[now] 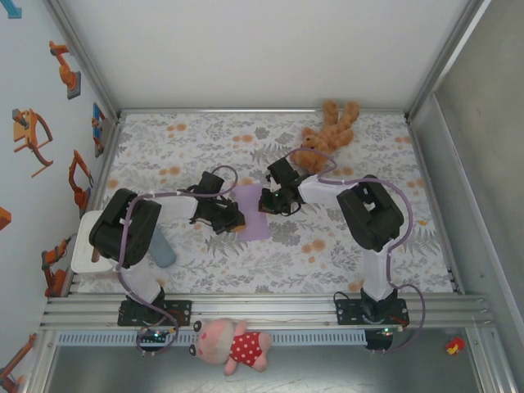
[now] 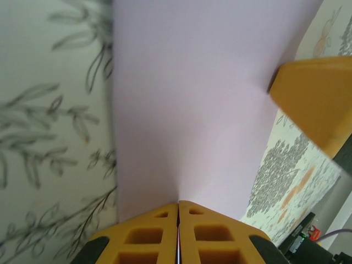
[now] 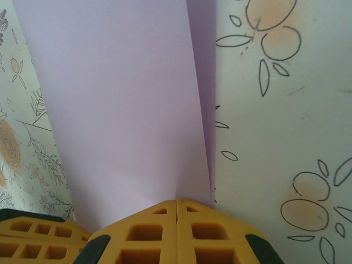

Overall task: Fold a paper plane with a square sheet of paper (pick it up from the middle)
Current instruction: First fold the square sheet of paper in half at the center of the table.

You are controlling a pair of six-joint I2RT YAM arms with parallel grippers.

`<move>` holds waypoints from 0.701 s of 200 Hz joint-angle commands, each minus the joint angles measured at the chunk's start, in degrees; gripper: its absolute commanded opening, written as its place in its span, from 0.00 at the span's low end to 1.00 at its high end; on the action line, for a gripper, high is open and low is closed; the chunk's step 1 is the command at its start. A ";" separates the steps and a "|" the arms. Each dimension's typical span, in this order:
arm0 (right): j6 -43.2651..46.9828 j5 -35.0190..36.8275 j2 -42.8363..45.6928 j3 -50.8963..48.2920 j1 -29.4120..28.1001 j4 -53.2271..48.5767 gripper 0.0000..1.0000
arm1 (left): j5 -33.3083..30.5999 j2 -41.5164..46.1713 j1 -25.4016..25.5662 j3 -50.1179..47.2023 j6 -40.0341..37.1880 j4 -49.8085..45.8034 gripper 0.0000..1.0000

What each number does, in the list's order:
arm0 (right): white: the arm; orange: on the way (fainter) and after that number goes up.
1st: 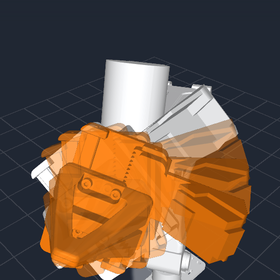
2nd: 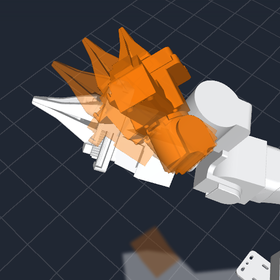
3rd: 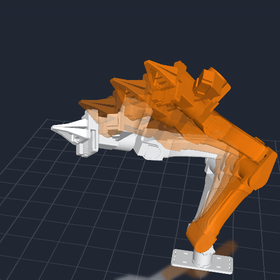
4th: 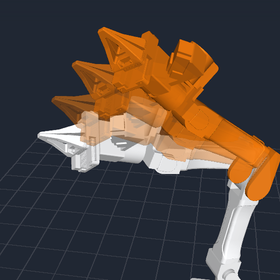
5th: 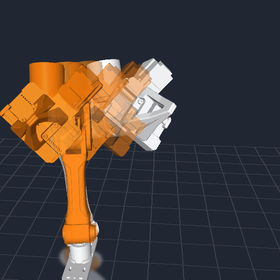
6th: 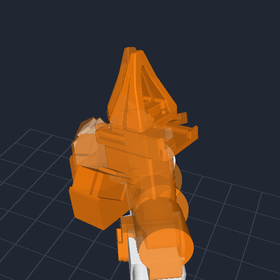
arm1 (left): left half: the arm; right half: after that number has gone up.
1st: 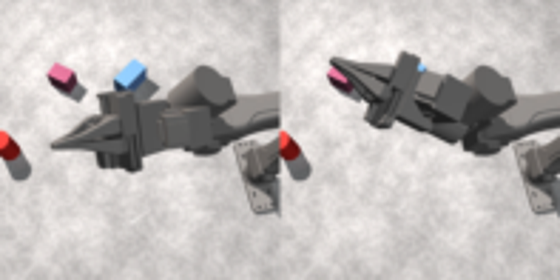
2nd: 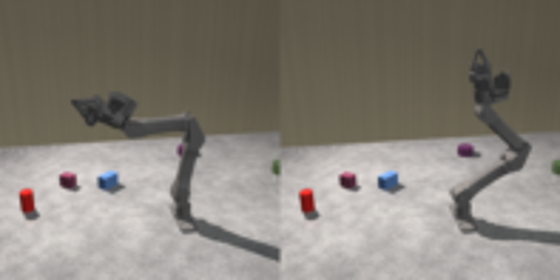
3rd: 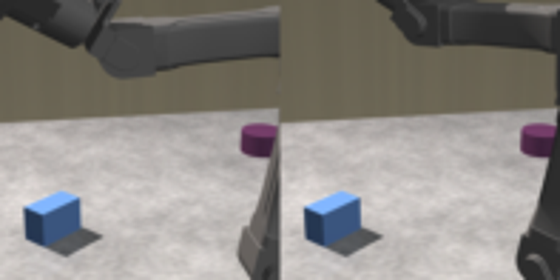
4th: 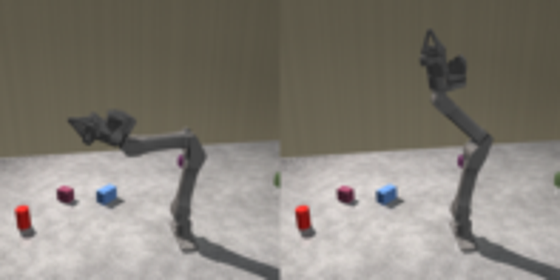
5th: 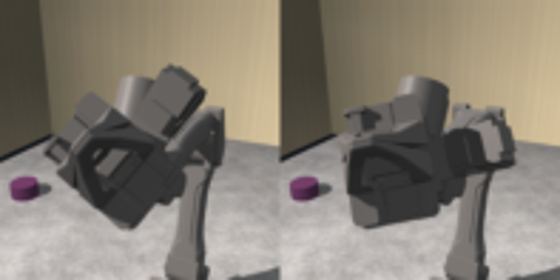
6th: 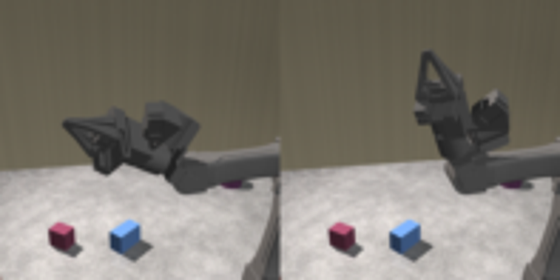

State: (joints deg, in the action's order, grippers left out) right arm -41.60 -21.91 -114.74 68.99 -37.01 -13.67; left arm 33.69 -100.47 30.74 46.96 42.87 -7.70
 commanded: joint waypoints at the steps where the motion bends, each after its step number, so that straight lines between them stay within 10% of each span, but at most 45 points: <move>1: -0.41 9.61 -7.57 -5.02 -0.25 -12.17 0.00 | -1.33 2.38 0.65 -3.55 -1.83 -6.76 0.08; 79: -0.49 9.71 -7.24 -5.49 -0.24 -11.64 0.00 | -8.78 13.01 4.14 -5.51 -7.36 -17.70 0.08; 140: -0.82 9.34 -7.13 -5.49 -0.25 -11.13 0.00 | -5.02 11.05 3.62 0.51 -2.72 -5.70 0.09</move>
State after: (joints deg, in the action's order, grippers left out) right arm -41.98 -21.93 -114.67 68.69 -37.01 -13.41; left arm 25.93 -85.76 34.72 44.40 38.20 -18.98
